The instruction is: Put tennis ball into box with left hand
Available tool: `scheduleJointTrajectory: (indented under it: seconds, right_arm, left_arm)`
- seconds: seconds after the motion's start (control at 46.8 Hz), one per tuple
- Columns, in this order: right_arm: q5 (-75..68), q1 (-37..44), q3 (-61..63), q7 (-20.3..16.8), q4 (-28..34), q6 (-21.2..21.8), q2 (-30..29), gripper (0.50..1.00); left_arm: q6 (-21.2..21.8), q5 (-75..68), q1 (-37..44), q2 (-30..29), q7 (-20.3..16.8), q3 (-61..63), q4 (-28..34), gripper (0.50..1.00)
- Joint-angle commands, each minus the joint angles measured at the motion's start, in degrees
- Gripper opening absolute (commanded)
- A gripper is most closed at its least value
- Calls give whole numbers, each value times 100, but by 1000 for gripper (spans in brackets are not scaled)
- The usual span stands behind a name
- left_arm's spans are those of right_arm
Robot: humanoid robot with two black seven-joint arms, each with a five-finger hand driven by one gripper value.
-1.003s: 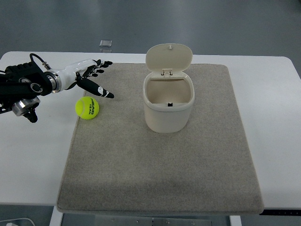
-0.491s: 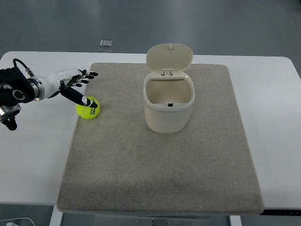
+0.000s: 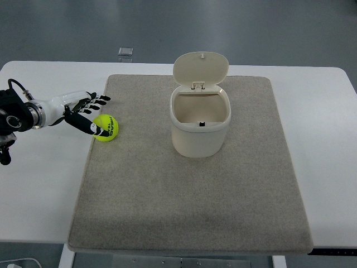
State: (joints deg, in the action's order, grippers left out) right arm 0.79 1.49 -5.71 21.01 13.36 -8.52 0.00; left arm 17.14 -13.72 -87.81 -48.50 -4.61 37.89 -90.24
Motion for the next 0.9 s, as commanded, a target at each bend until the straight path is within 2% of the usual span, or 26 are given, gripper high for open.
scheduleJointTrajectory:
  seconds: [0.0, 0.683, 0.875]
  right_arm:
    - [0, 0, 0, 0, 0, 0, 0, 938]
    - [0, 0, 0, 0, 0, 0, 0, 938]
    - [0, 0, 0, 0, 0, 0, 0, 938]
  left_arm:
    - [26, 1, 0, -10, 4, 8, -20, 954]
    - [53, -8, 88, 95, -4, -18, -2, 941]
    - [53, -17, 115, 112, -4, -18, -2, 915]
